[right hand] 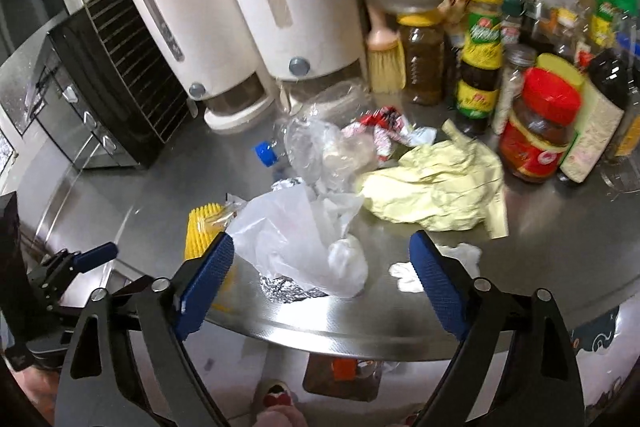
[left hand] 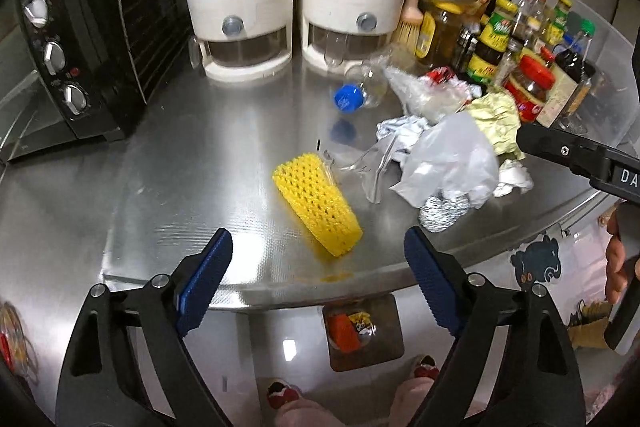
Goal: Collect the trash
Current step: 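Grasp the yellow foam net with the left tool while the right tool grasps the white plastic bag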
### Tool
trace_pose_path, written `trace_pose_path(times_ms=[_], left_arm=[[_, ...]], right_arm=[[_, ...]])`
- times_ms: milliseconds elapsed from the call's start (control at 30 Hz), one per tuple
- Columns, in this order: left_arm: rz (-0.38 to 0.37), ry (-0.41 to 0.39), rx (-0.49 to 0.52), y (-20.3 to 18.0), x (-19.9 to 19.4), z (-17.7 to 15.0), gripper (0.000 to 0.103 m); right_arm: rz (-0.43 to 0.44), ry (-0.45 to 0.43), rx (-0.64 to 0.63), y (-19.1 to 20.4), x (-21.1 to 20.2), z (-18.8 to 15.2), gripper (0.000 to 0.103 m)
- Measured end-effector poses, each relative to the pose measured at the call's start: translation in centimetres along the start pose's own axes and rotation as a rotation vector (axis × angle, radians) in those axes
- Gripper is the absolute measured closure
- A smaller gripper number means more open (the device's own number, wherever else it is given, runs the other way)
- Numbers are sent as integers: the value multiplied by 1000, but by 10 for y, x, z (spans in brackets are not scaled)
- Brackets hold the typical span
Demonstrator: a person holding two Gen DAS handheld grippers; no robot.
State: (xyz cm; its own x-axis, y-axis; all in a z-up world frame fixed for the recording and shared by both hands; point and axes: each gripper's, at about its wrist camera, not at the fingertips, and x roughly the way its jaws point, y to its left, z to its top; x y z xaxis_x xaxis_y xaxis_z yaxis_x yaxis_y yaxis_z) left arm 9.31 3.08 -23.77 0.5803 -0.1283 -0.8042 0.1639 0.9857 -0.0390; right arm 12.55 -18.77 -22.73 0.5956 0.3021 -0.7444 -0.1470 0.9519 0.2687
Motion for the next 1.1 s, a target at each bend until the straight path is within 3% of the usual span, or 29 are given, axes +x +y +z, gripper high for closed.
trace_pose_path(times_ms=[100,467,500,533,633,700,833,900,1000,1100], left_arm=[[-5,28,-7,3,15,2,26],[13,147,-94,17,67,11,29],[8,153,-97,17,69,12,30],[-1,159,-102,17,72,13,31],[-24,181,-107,17,79,13,44],[-41,193,-114,16,84,14,56],[-69,195,-128,16,85,13,66],[-87,194,-135,17,83,12,79],[-90,189,-131,14,81,12,90],[-99,173,-134,14,74,13,93]], right_arm=[[12,39,-13,4,16,1,29],[21,111,-57,12,55,7,30],[20,118,-60,12,59,7,32],[28,126,-62,12,62,8,39],[48,153,-68,13,70,8,62],[60,165,-63,11,72,8,70],[79,171,-48,6,73,9,78],[80,157,-38,3,70,9,81],[76,135,-27,0,64,10,84],[75,108,-24,0,54,12,85]])
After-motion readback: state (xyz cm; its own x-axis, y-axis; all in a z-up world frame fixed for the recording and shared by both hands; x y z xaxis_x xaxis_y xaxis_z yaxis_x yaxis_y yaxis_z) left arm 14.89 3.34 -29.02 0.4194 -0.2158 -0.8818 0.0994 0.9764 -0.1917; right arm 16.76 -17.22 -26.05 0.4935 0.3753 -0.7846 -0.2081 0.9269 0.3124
